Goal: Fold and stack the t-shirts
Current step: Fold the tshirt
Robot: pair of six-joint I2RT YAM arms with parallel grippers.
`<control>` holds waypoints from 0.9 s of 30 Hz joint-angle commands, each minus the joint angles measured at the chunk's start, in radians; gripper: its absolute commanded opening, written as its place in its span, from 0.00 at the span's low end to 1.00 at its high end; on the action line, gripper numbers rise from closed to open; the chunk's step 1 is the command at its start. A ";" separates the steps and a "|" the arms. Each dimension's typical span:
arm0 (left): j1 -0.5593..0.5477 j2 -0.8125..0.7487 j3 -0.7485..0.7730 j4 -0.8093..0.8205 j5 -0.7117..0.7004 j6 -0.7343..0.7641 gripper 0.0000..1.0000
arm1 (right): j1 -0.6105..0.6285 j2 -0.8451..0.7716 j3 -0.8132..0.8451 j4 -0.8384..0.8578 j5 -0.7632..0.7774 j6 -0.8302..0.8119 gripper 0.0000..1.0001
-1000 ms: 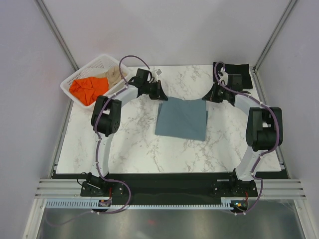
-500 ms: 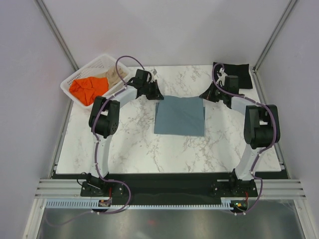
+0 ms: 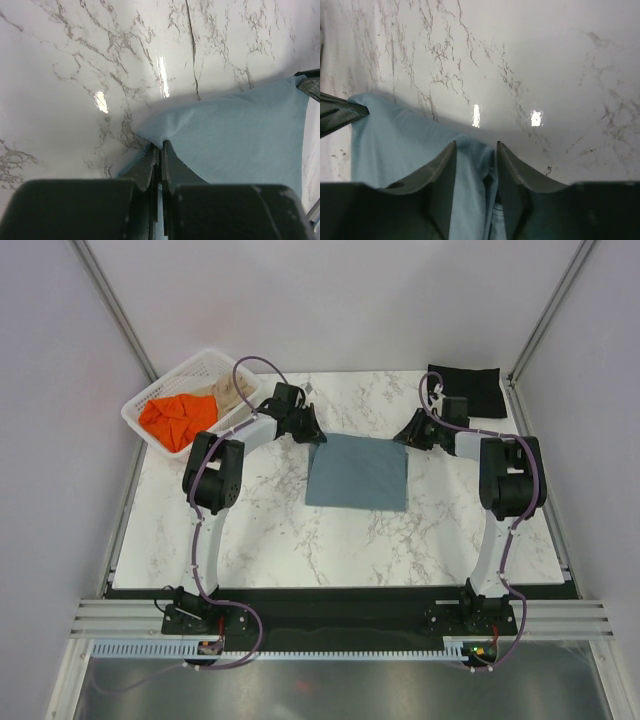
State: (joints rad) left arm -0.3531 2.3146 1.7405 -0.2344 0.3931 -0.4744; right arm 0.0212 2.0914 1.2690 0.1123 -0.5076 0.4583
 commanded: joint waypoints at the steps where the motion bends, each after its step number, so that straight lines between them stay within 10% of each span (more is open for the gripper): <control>1: 0.006 0.009 0.040 0.015 -0.028 0.008 0.02 | 0.005 -0.045 0.012 0.014 0.015 0.000 0.48; 10: 0.005 -0.043 0.034 0.014 0.000 0.030 0.02 | 0.006 -0.260 -0.199 -0.051 0.058 0.005 0.66; 27: 0.005 -0.044 0.028 0.012 0.013 0.008 0.02 | 0.049 -0.309 -0.422 0.012 0.029 -0.004 0.50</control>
State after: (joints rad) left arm -0.3531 2.3142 1.7515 -0.2375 0.3977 -0.4736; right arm 0.0635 1.7828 0.8749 0.1020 -0.4774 0.4644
